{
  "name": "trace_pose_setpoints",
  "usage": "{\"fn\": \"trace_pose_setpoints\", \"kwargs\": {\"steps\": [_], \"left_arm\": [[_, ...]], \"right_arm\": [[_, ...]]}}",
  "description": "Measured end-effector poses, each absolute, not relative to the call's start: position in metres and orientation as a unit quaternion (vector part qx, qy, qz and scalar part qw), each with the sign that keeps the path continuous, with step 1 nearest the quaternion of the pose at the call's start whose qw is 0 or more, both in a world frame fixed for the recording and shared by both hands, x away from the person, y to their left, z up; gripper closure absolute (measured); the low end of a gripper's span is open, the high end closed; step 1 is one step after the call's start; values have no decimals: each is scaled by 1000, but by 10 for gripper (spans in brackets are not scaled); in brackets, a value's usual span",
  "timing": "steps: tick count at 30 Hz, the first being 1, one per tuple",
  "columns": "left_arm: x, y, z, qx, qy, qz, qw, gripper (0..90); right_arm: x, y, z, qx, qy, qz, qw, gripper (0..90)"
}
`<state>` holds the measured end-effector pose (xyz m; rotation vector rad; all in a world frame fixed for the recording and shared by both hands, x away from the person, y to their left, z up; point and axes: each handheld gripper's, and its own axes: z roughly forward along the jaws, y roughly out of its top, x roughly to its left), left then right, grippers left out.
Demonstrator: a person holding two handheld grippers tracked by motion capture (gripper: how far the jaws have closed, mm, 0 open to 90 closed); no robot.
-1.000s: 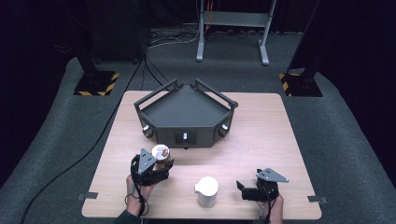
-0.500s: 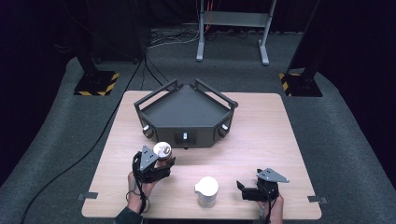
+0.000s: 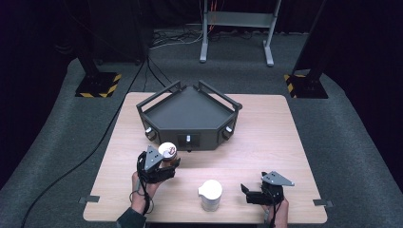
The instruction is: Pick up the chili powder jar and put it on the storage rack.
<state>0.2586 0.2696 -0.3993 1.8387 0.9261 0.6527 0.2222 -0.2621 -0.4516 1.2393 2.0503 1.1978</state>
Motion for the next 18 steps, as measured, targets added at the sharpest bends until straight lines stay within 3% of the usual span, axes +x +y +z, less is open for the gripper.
{"fn": "trace_pose_setpoints", "kwargs": {"steps": [18], "left_arm": [[268, 268, -392, 756, 368, 263, 473, 318]], "right_arm": [[222, -262, -452, 451, 744, 435, 231, 0]]}}
